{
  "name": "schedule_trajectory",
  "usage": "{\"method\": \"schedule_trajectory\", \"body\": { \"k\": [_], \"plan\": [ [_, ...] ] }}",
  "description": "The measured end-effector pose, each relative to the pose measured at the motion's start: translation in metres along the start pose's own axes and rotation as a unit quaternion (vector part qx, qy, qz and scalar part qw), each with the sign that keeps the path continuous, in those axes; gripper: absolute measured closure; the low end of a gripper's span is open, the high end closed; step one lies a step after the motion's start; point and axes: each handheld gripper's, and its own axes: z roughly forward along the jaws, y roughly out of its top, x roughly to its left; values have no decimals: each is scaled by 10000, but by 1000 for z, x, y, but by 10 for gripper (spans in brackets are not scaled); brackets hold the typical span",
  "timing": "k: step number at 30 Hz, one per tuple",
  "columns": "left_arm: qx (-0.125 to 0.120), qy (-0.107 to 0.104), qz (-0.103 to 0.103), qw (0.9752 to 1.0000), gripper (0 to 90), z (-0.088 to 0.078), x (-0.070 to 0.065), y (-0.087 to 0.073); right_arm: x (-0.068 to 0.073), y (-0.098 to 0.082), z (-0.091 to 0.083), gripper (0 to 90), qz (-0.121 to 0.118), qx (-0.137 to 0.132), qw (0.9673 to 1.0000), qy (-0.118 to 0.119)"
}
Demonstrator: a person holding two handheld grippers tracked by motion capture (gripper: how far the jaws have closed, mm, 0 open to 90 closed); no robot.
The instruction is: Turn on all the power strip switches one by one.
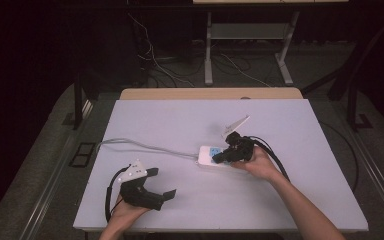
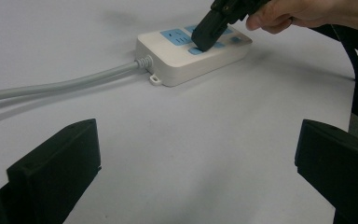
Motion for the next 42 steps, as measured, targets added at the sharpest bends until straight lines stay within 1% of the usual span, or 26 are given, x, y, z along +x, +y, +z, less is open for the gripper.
{"method": "schedule_trajectory", "body": {
  "k": [2, 4, 9, 10, 11, 12, 13, 16, 19, 22, 23, 26, 28, 30, 32, 35, 37, 39, 40, 42],
  "plan": [
    [11, 5, -5, 10000, 0, 0, 0, 0, 0, 2, 0, 900, -39, 9, 9999, -98],
    [-6, 2, -10, 10000, 0, 0, 0, 0, -1, 2, 0, 900, -23, 16, 10000, -82],
    [-17, 16, -9, 10000, 0, -1, 1, 0, 1, 2, 1, 900, -64, 8, 9998, -169],
    [-26, 12, -12, 10000, 0, -1, 1, 0, 3, 2, 1, 900, -61, 39, 9998, -191],
    [-28, 11, -7, 10000, 0, -1, 0, 0, 3, 3, 1, 900, -132, 71, 9996, -243],
    [-35, 12, -11, 10000, 0, -1, 0, 0, 5, 5, 1, 900, -140, 130, 9993, -307],
    [-38, 10, -14, 10000, 0, -1, -1, 0, 7, 7, 2, 900, -220, 201, 9989, -367],
    [-34, 5, 3, 10000, 0, 0, -1, 1, 11, 11, 3, 900, -297, 359, 9977, -482],
    [-50, 9, -10, 10000, 0, -1, -1, 1, 13, 13, 3, 900, -346, 435, 9969, -558],
    [-45, 19, -9, 10000, 0, -1, -1, 1, 17, 16, 5, 900, -478, 578, 9948, -683],
    [-41, 26, -16, 10000, 0, -1, 0, 1, 19, 18, 6, 900, -572, 656, 9934, -743],
    [-67, 42, -40, 10000, 0, -1, 0, 1, 24, 23, 9, 900, -731, 873, 9898, -860],
    [-90, 49, -40, 9999, 0, -3, 0, 1, 23, 24, 9, 900, -743, 909, 9896, -836],
    [-97, 51, -38, 9999, 0, -4, 0, 0, 20, 22, 8, 900, -687, 824, 9915, -734],
    [-87, 55, -47, 9999, 0, -4, 2, 0, 19, 21, 7, 900, -672, 756, 9925, -684],
    [-111, 57, -84, 9999, 0, -4, 3, 0, 16, 21, 6, 900, -631, 772, 9932, -608],
    [-92, 42, -80, 9999, 0, -3, 3, 0, 15, 21, 6, 900, -636, 738, 9936, -576],
    [-68, 41, -70, 9999, 0, -3, 3, 0, 14, 21, 5, 900, -582, 732, 9941, -546],
    [-67, 36, -68, 9999, 0, -3, 3, 0, 14, 21, 4, 900, -557, 652, 9951, -495],
    [-81, 36, -79, 9999, 0, -3, 3, 0, 12, 21, 3, 900, -512, 616, 9958, -444]
  ]
}}
